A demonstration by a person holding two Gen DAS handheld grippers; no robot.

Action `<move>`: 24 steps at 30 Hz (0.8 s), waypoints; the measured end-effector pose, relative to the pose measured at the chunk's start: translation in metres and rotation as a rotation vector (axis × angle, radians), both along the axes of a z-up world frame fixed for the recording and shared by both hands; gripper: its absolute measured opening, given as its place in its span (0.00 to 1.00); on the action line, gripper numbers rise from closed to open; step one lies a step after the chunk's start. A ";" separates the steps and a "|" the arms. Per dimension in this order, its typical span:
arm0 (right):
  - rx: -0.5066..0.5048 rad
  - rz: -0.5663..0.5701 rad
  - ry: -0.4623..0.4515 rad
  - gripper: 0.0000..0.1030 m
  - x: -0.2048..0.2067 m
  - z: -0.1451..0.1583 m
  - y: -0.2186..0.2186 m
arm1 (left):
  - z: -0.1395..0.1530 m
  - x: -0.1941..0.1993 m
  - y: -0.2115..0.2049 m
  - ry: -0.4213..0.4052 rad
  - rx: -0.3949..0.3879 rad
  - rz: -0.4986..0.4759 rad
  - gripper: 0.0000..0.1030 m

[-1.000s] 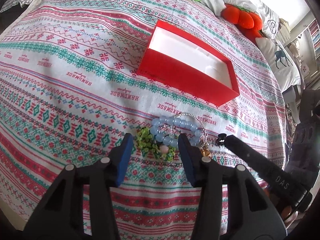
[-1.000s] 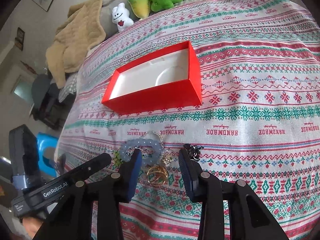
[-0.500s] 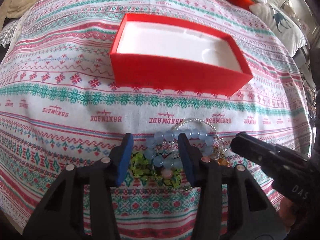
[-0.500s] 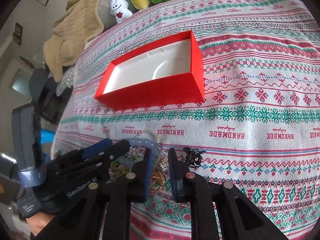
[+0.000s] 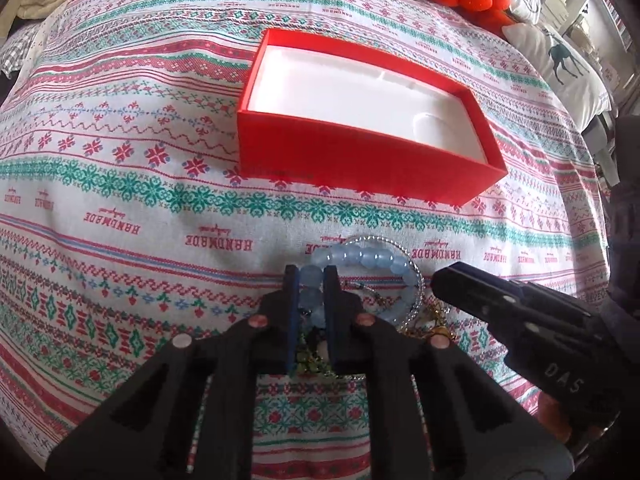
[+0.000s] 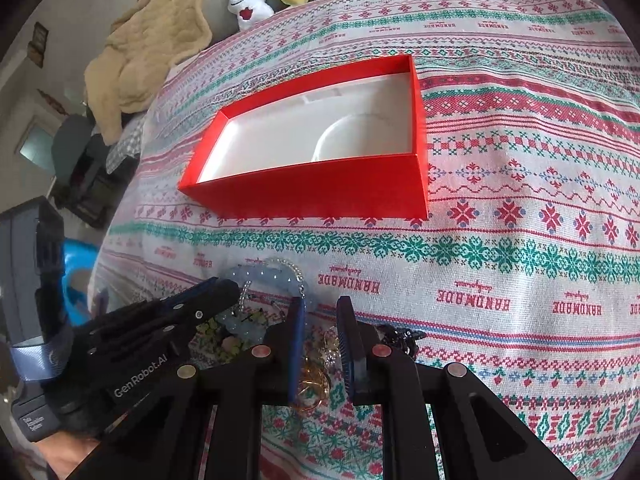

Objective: Organize jewelry
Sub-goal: 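Place the silver bracelet in the red box with the right tool while the left tool carries the blue bracelet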

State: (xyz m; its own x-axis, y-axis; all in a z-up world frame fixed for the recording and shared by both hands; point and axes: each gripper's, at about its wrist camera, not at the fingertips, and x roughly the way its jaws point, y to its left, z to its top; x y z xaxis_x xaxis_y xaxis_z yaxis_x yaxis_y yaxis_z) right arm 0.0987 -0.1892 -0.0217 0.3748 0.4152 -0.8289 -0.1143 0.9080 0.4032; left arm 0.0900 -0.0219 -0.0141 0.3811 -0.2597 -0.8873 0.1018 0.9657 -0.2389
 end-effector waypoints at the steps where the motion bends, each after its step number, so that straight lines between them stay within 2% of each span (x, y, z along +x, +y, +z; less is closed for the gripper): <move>1: -0.001 0.006 -0.001 0.16 0.001 0.000 0.001 | 0.002 -0.001 0.004 0.001 -0.013 0.004 0.13; 7: 0.008 0.017 -0.002 0.16 0.012 -0.003 0.009 | 0.014 -0.010 0.015 -0.021 -0.065 0.009 0.13; 12: 0.001 0.039 0.010 0.16 0.018 -0.009 0.018 | 0.039 -0.016 0.025 -0.073 -0.147 0.004 0.13; 17: -0.041 0.073 0.012 0.15 0.019 -0.014 0.031 | 0.058 -0.018 0.033 -0.128 -0.173 0.015 0.13; 18: -0.048 0.085 0.013 0.12 0.019 -0.014 0.034 | 0.059 -0.018 0.035 -0.132 -0.173 0.021 0.13; 19: -0.040 0.089 0.016 0.06 0.018 -0.013 0.035 | 0.060 -0.018 0.037 -0.134 -0.173 0.026 0.13; 24: 0.065 0.088 0.014 0.04 0.011 0.000 0.030 | 0.065 -0.011 0.043 -0.142 -0.198 0.054 0.13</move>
State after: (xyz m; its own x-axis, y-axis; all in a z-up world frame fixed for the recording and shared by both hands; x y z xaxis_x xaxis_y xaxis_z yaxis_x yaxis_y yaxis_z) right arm 0.1101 -0.1588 -0.0219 0.3228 0.4989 -0.8043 -0.1862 0.8666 0.4629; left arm 0.0793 0.0207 0.0514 0.5168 -0.3993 -0.7573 0.0975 0.9063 -0.4113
